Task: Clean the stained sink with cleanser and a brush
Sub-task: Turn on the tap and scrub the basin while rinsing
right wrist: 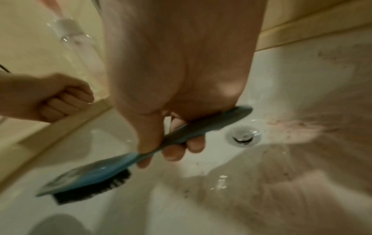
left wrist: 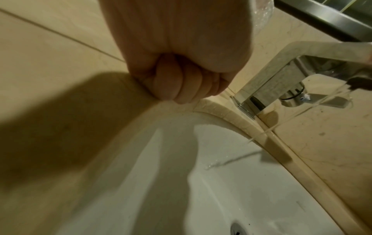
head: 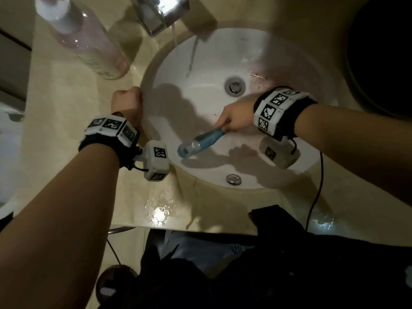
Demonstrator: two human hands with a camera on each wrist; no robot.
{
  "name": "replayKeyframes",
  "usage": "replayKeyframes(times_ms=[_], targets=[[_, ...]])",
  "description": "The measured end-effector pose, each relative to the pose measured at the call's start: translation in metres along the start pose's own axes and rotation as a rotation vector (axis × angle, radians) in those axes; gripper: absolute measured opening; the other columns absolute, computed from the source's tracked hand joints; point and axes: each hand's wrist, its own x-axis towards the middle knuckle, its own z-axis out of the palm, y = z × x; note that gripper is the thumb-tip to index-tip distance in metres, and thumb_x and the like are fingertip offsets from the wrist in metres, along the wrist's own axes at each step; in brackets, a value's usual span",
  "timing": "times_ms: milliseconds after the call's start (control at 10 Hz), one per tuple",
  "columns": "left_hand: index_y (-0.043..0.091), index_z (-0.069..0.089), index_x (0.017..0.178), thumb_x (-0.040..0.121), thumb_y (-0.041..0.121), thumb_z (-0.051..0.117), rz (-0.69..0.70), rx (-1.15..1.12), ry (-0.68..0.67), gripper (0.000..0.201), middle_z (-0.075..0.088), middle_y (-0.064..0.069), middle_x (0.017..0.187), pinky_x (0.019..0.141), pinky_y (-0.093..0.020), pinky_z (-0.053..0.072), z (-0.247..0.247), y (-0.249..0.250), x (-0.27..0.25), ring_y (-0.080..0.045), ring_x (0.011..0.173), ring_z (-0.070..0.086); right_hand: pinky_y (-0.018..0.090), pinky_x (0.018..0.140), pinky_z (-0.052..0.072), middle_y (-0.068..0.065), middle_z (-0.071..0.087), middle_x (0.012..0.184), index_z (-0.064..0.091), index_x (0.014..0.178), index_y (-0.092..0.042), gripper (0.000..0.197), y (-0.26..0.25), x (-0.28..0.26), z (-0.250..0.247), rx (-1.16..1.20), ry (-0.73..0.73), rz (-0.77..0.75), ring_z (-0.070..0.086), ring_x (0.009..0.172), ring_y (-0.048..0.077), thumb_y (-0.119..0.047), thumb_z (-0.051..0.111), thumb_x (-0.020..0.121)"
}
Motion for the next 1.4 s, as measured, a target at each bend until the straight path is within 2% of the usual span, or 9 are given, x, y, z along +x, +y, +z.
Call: replayKeyframes(times_ms=[200, 300, 500, 600, 800, 900, 1000, 1200, 1400], targets=[[0.022, 0.037, 0.057, 0.068, 0.029, 0.036, -0.058, -0.125, -0.027, 0.013, 0.036, 0.001, 0.058, 0.052, -0.026, 0.029, -0.003, 0.002, -0.007, -0.013, 0.051, 0.033, 0.023, 0.069, 0.037, 0.006, 0.068, 0.105, 0.065, 0.116, -0.008, 0.027, 0.051, 0.031, 0.032, -0.225, -0.076, 0.207, 0.049, 0.074, 0.017, -0.015, 0.054, 0.092], [0.018, 0.036, 0.056, 0.086, 0.023, 0.039, -0.151, -0.334, -0.080, 0.030, 0.036, 0.004, 0.038, 0.038, -0.011, 0.024, -0.004, 0.001, -0.013, -0.012, 0.030, 0.030, 0.024, 0.081, 0.043, -0.008, 0.064, 0.111, 0.063, 0.119, -0.017, 0.037, 0.071, 0.021, 0.017, -0.217, -0.044, 0.363, 0.053, 0.085, 0.012, -0.034, 0.063, 0.086], [0.013, 0.043, 0.064, 0.091, 0.020, 0.031, -0.242, -0.521, -0.224, 0.030, 0.040, 0.008, 0.033, 0.035, -0.007, 0.020, -0.007, -0.008, -0.026, -0.008, 0.025, 0.029, 0.029, 0.104, 0.036, 0.003, 0.052, 0.138, 0.047, 0.137, -0.019, 0.043, 0.027, 0.007, -0.008, 0.147, 0.064, 0.098, 0.049, 0.123, 0.022, -0.015, 0.049, 0.095], [0.012, 0.046, 0.064, 0.090, 0.021, 0.033, -0.262, -0.453, -0.171, 0.030, 0.046, 0.007, 0.032, 0.033, -0.005, 0.020, -0.004, -0.005, -0.024, -0.007, 0.023, 0.032, 0.030, 0.101, 0.040, 0.004, 0.058, 0.131, 0.054, 0.132, -0.016, 0.039, 0.008, 0.023, 0.003, 0.119, -0.039, 0.034, 0.054, 0.118, 0.023, -0.012, 0.052, 0.093], [0.014, 0.039, 0.064, 0.092, 0.021, 0.026, -0.313, -0.537, -0.213, 0.032, 0.043, 0.006, 0.031, 0.032, -0.005, 0.021, -0.002, -0.003, -0.015, -0.007, 0.022, 0.035, 0.036, 0.096, 0.047, 0.013, 0.058, 0.128, 0.044, 0.139, -0.016, 0.042, 0.033, 0.036, 0.005, 0.190, 0.200, 0.279, 0.058, 0.104, 0.030, -0.013, 0.041, 0.098], [0.013, 0.050, 0.069, 0.092, 0.024, 0.030, -0.328, -0.498, -0.164, 0.033, 0.058, 0.004, 0.038, 0.038, -0.009, 0.037, -0.001, -0.004, -0.014, -0.010, 0.030, 0.054, 0.031, 0.099, 0.042, 0.008, 0.049, 0.139, 0.036, 0.144, -0.018, 0.045, 0.043, 0.031, -0.008, 0.089, 0.232, 0.323, 0.052, 0.117, 0.029, -0.016, 0.039, 0.100], [0.010, 0.057, 0.076, 0.093, 0.025, 0.030, -0.347, -0.481, -0.181, 0.035, 0.066, 0.002, 0.046, 0.054, -0.024, 0.045, -0.001, -0.004, -0.013, -0.013, 0.042, 0.065, 0.033, 0.103, 0.041, 0.008, 0.050, 0.139, 0.040, 0.142, -0.021, 0.044, 0.039, 0.031, -0.008, 0.130, 0.259, 0.169, 0.051, 0.122, 0.029, -0.019, 0.043, 0.098], [0.008, 0.058, 0.078, 0.093, 0.025, 0.027, -0.376, -0.456, -0.195, 0.038, 0.066, 0.001, 0.045, 0.056, -0.025, 0.043, 0.000, 0.003, -0.014, -0.018, 0.066, 0.062, 0.031, 0.096, 0.042, 0.009, 0.055, 0.133, 0.045, 0.138, -0.024, 0.042, 0.019, 0.054, 0.012, 0.000, 0.233, -0.029, 0.055, 0.116, 0.027, -0.019, 0.044, 0.097], [0.009, 0.058, 0.079, 0.093, 0.025, 0.026, -0.393, -0.451, -0.173, 0.039, 0.066, 0.000, 0.046, 0.057, -0.025, 0.043, 0.000, 0.003, -0.011, -0.011, 0.039, 0.064, 0.035, 0.080, 0.046, 0.010, 0.064, 0.110, 0.052, 0.120, -0.027, 0.034, 0.067, 0.054, -0.010, 0.014, 0.559, 0.442, 0.060, 0.097, 0.032, -0.036, 0.035, 0.093]])
